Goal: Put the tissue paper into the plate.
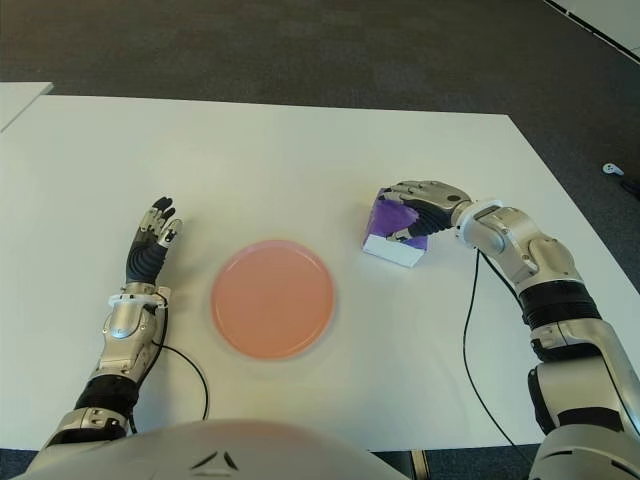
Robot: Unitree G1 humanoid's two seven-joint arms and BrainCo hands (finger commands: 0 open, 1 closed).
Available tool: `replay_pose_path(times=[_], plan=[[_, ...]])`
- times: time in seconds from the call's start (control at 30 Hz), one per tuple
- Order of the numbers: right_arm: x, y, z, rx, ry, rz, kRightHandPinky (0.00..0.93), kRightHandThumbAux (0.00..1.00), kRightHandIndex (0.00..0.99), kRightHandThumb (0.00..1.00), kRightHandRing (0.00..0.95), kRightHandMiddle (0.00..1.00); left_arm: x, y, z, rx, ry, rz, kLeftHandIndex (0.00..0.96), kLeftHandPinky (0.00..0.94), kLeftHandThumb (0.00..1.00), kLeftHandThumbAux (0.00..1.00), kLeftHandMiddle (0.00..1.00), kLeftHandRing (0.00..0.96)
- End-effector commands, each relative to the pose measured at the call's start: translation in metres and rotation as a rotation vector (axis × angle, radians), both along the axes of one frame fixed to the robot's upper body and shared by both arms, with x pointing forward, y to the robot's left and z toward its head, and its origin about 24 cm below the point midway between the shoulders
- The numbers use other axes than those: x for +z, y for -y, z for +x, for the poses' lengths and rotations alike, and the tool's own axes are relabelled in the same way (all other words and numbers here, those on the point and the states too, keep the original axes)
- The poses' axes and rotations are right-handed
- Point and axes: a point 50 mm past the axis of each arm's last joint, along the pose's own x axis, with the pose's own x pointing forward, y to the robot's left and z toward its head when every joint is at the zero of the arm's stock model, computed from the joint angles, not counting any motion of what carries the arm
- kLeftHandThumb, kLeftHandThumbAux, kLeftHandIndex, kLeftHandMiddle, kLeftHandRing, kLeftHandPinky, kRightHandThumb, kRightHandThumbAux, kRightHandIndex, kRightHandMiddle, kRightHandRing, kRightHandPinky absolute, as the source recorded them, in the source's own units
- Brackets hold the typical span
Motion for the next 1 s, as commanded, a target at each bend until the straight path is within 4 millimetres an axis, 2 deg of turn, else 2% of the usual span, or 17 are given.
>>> replay_pose_path(times=[0.03,0.67,1.0], plan=[[-0.014,-0.001,-0.003,0.011,-0.041,-0.008,0.0,0.396,0.0,0.467,0.0,0.0,-0.019,-0.001,-0.014,0.025,-0.104,-0.005,0.0,0.0,0.0,0.476,0.0,0.0],[-0.026,-0.002,-0.009,0.054,-0.046,0.003,0.0,0.411,0.0,0.458,0.0,0.0,-0.02,-0.002,-0.014,0.026,-0.109,-0.006,0.0,0.0,0.0,0.476,0.0,0.0],[-0.033,-0.002,-0.012,0.054,-0.076,0.014,0.0,0.435,0.0,0.372,0.0,0.0,-0.02,-0.001,-0.014,0.031,-0.107,-0.016,0.0,0.0,0.0,0.483,0.0,0.0]])
